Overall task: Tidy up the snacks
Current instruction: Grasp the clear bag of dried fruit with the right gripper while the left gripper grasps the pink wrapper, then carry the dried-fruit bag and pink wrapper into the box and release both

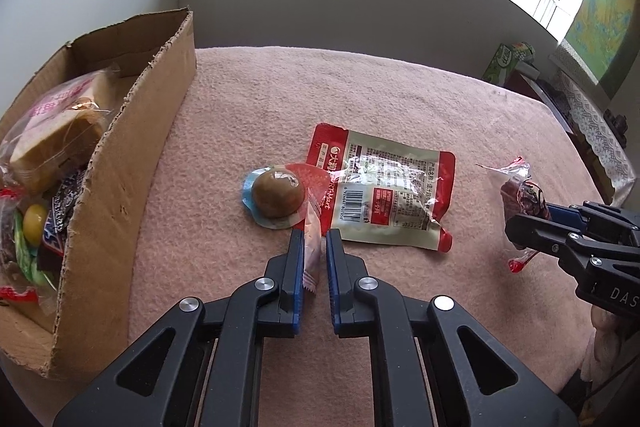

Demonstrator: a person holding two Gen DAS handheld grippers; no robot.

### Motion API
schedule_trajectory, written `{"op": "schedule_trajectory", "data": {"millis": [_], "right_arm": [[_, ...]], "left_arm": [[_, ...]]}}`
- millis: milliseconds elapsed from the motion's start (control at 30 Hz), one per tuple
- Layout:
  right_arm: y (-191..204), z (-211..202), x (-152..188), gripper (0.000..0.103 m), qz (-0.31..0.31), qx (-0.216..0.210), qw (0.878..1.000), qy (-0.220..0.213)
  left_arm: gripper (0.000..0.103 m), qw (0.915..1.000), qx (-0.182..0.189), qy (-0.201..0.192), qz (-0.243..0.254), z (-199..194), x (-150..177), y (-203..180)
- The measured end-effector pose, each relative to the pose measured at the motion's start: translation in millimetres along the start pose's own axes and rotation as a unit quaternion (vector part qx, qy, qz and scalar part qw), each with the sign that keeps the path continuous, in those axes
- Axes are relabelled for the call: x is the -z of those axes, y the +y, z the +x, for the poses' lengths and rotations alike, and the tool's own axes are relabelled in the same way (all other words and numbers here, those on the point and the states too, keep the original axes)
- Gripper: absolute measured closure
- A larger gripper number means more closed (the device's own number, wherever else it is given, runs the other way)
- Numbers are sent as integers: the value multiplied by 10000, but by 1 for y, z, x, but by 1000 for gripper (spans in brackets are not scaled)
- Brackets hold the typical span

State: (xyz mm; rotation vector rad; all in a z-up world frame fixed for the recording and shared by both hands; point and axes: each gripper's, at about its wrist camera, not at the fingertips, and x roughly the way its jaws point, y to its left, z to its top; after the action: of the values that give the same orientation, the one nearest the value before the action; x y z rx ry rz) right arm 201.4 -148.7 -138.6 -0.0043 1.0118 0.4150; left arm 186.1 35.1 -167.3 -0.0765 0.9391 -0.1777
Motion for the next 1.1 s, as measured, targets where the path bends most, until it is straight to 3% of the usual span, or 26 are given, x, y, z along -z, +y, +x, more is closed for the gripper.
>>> {"op": "schedule_trajectory", "data": {"millis": [267,533,800,1100], "right_arm": [[-5,6,3,69,75,-9,10000,54],[8,-6,-2,69,-22,-133,9999,-105],[57,-18,-33,69,-407,-353,9979,-346],[127,-7,-75,69,-845,-898,9914,-434]], "left_arm": [[99,10000,61,-63,-42,-4,-1,2],[99,9989,242,-380,-98,-41,0,6],[99,9958,68,-875,-241,-89,-1,41],[99,9908,-492,-1147,-523,-117,-1,103]]}}
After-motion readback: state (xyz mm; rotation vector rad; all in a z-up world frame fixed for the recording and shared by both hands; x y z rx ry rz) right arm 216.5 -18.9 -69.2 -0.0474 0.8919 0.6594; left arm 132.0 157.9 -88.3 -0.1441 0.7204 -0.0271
